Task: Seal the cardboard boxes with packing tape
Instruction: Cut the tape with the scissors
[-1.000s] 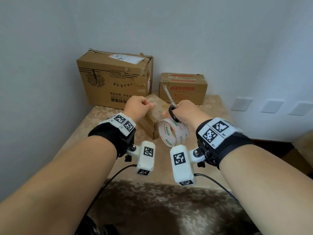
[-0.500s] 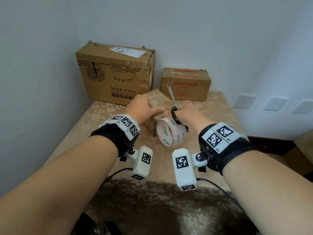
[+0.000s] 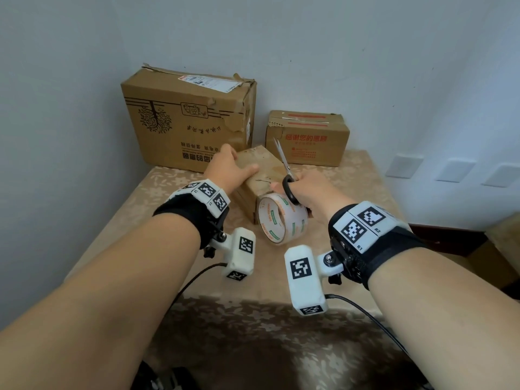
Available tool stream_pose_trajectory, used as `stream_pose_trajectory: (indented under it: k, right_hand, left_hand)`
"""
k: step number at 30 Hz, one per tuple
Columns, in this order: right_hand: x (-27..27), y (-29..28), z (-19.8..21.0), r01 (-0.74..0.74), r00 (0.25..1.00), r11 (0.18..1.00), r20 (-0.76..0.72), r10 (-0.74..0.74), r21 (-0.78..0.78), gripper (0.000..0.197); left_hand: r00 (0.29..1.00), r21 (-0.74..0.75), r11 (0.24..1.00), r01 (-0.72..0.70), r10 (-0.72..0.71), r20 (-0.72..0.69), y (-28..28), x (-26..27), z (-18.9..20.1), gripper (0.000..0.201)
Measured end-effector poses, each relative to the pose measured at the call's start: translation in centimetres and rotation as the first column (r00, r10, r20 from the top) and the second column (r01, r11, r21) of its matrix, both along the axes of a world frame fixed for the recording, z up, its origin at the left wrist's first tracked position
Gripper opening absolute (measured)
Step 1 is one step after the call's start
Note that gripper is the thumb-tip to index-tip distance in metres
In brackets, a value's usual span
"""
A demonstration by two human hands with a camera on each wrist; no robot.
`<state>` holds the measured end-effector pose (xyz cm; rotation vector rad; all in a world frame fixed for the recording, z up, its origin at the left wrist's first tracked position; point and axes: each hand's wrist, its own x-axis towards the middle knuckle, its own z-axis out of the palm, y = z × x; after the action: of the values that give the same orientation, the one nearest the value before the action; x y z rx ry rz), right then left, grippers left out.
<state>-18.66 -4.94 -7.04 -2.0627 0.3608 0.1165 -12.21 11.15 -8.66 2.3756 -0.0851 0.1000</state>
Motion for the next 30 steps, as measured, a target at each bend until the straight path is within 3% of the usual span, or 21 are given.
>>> stream_pose_trajectory:
  k: [2, 4, 6, 8, 10, 13, 18, 21, 25, 30]
  right_hand:
    - [-0.2, -0.1, 0.2, 0.001, 1.0, 1.0, 0.001, -0.001, 0.01, 0.036]
    - [-0.2, -0.1, 0.2, -0.016, 1.0, 1.0, 0.011, 0.016, -0.004, 0.035]
    - [-0.4, 0.0, 0.2, -0.035, 0.999, 0.999, 0.018, 0.036, -0.023, 0.032]
    - [-0.6, -0.2, 0.1, -0.035, 0.999, 0.999, 0.035, 0.036, -0.015, 0.029]
    - [-0.9, -0.4, -0.1, -0.02, 0.999, 1.0, 0.05, 0.02, 0.011, 0.028]
    - [-1.4, -0.3, -0.5, -0.012, 0.997, 0.994, 0.08, 0.003, 0.11, 0.026]
    - [-2.1, 0.2, -0.5, -0.016, 0.998, 0.98, 0.068, 0.002, 0.199, 0.022]
    - [-2.2, 0.4, -0.2, 0.002, 0.999, 0.973, 0.049, -0.013, 0.229, 0.021]
    - [-3.0, 0.6, -1.0, 0.002, 1.0, 0.989, 0.001, -0.002, 0.145, 0.022]
    - [-4.2, 0.3, -1.6, 0.016, 0.999, 0.98, 0.032, -0.023, 0.196, 0.017]
  left_hand:
    - [0.999, 0.005, 0.999, -0.047, 0.047, -0.022, 0.7, 0.3, 0.1, 0.059]
    - [0.997, 0.112, 0.993, -0.034, 0.026, 0.075, 0.7, 0.2, 0.3, 0.047]
    - [0.963, 0.22, 0.973, 0.073, -0.126, 0.24, 0.3, -0.6, 0.8, 0.028]
    - [0.902, 0.327, 0.919, 0.223, -0.321, 0.289, 0.1, -1.7, 1.1, 0.026]
    - [0.884, 0.423, 0.86, 0.285, -0.406, 0.23, 0.3, -2.6, 1.1, 0.032]
    - [0.921, 0.533, 0.795, 0.289, -0.383, 0.073, 0.8, -3.4, 0.5, 0.042]
    - [0.924, 0.477, 0.801, 0.363, -0.375, -0.073, 0.5, -4.0, -0.3, 0.054]
    - [0.921, 0.446, 0.811, 0.379, -0.379, -0.094, -0.2, -4.5, 0.1, 0.052]
    - [0.917, 0.457, 0.803, 0.382, -0.389, -0.083, -0.6, -5.0, 0.4, 0.05]
    - [0.921, 0.444, 0.811, 0.381, -0.377, -0.101, -0.4, -3.8, -0.1, 0.063]
